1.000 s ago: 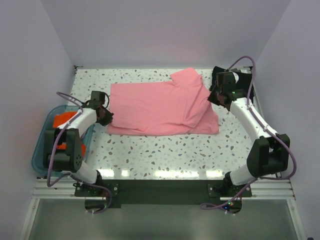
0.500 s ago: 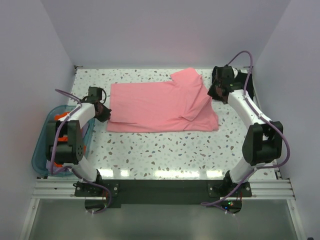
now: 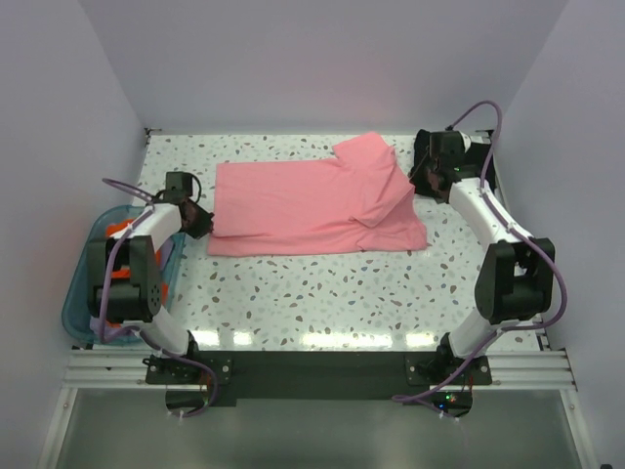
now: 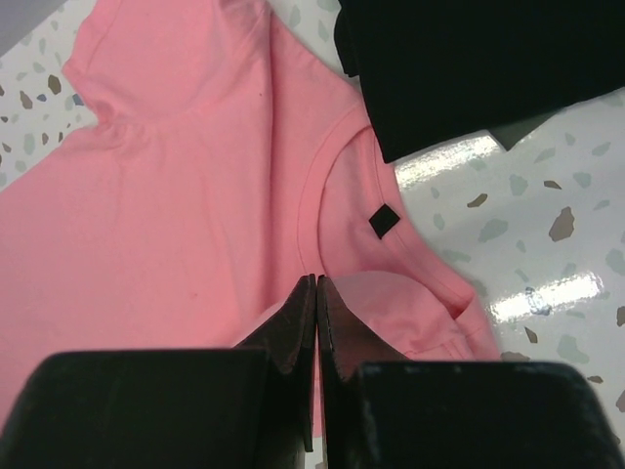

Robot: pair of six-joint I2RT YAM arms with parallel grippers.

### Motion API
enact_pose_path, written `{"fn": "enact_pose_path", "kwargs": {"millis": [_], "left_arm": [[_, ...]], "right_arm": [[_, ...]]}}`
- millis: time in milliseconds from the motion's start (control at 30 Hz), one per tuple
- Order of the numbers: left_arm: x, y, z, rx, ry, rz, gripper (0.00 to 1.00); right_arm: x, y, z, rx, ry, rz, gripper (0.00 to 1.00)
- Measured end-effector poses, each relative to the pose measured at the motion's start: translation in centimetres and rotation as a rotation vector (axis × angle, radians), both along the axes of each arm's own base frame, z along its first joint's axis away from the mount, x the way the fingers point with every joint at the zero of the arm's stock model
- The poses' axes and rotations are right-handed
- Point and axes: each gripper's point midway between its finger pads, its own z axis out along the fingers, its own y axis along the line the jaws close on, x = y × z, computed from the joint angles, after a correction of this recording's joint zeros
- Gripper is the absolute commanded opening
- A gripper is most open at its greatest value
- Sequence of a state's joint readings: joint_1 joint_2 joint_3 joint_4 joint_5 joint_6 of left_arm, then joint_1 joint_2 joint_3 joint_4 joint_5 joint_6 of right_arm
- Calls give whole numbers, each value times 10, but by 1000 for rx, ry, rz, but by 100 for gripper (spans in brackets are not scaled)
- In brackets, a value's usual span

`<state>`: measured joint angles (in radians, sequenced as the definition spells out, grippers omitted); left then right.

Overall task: Fold and stack the t-shirts
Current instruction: Fold the tshirt

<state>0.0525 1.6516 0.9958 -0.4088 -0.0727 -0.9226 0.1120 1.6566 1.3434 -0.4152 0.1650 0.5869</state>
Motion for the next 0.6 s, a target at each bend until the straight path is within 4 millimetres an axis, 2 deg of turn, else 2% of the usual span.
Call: {"fn": "enact_pose_path", "kwargs": {"millis": [300,600], "left_arm": [[1,1,6,-32,-43,2,2],[-3,6,4,-57,-49,13,2]], "right_arm": [[-3,-14,-10,24,7,-28,0],[-6,-20,-13,58,-2,-41,0]]}}
